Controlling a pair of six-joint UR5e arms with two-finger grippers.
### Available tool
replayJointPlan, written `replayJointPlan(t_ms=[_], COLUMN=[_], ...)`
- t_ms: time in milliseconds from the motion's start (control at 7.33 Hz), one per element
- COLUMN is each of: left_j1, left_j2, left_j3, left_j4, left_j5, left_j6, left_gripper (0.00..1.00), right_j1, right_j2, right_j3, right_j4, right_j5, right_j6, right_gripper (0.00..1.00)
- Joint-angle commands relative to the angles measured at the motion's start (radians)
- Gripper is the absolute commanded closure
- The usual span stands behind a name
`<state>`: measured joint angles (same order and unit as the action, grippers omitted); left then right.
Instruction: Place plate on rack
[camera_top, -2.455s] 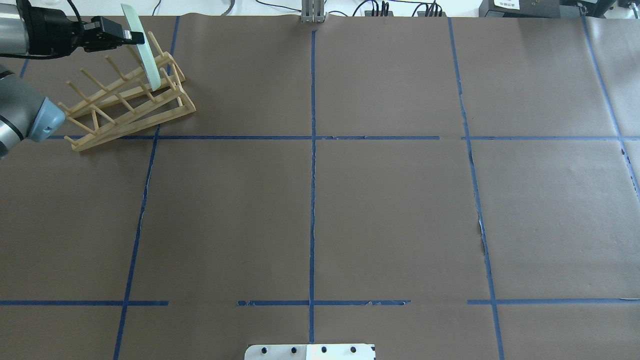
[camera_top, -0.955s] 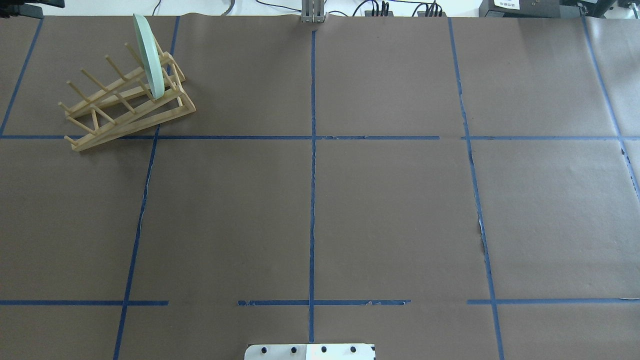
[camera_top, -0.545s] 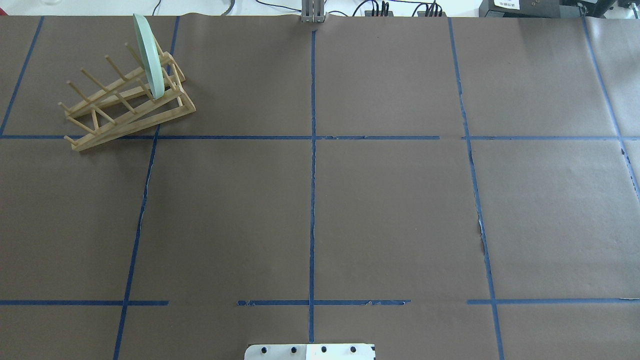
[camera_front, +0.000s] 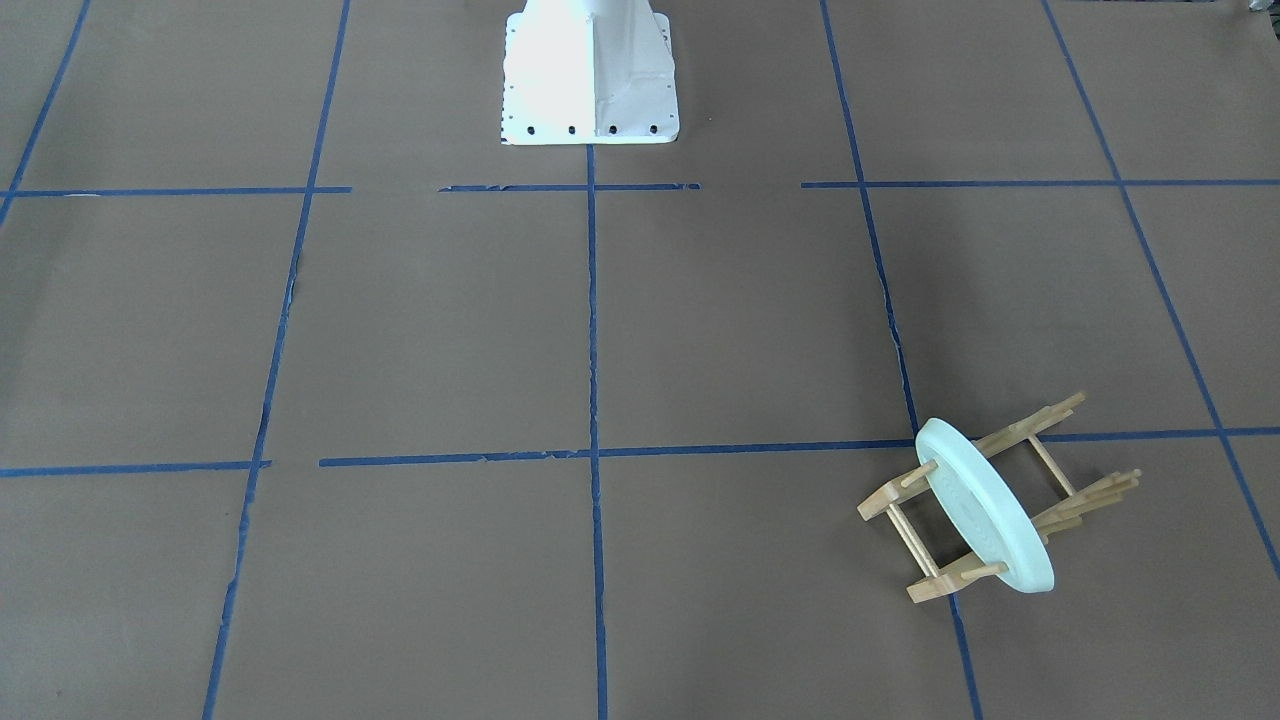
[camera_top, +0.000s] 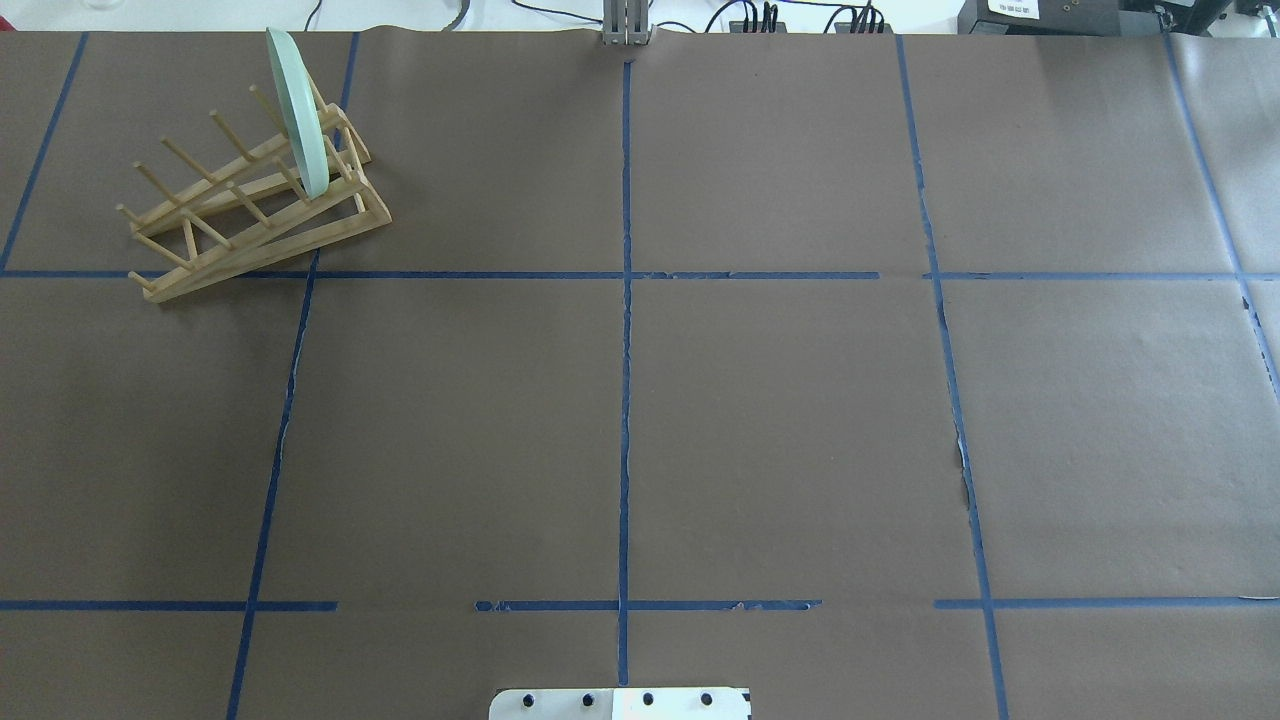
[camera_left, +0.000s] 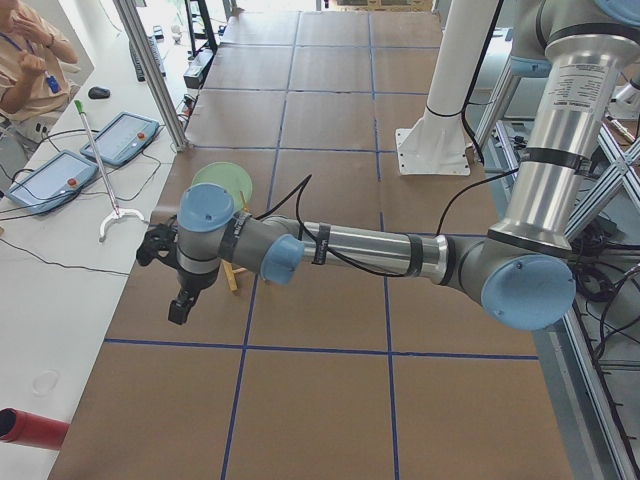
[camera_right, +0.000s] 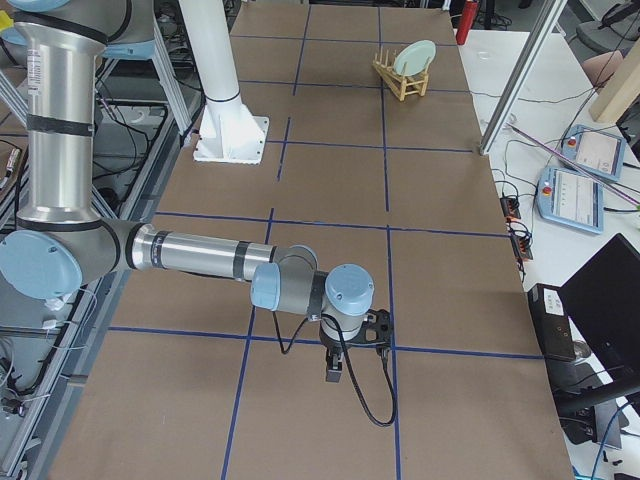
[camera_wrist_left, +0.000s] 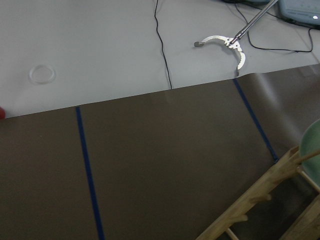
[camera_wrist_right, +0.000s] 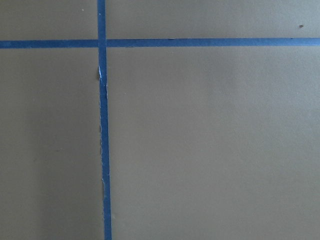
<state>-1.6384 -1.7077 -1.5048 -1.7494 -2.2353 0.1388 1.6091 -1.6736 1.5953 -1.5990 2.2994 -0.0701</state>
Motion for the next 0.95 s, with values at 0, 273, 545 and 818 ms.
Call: replayJointPlan(t_ms=[0, 273, 545, 818], left_j1=[-0.015, -0.015, -0.014, -0.006], left_j2=[0.145, 0.267, 0.319, 0.169], left_j3=[-0.046, -0.144, -0.181, -0.179], left_j4=[0.036, 0.041, 0.051, 0.258], left_j5=[-0.156, -0.167, -0.164, -0.158], left_j6=[0.047, 0.047, 0.036, 0.010], left_gripper=[0.01, 0.01, 0.00, 0.00], right_j1=[0.000, 0.000, 0.000, 0.000], right_j2=[0.000, 0.000, 0.000, 0.000], right_j3=[0.000, 0.000, 0.000, 0.000], right_j4=[-0.001, -0.001, 0.001, 0.001], right_j5=[0.000, 0.000, 0.000, 0.000], right_j6=[0.000, 0.001, 0.001, 0.001], right_gripper=[0.00, 0.00, 0.00, 0.00])
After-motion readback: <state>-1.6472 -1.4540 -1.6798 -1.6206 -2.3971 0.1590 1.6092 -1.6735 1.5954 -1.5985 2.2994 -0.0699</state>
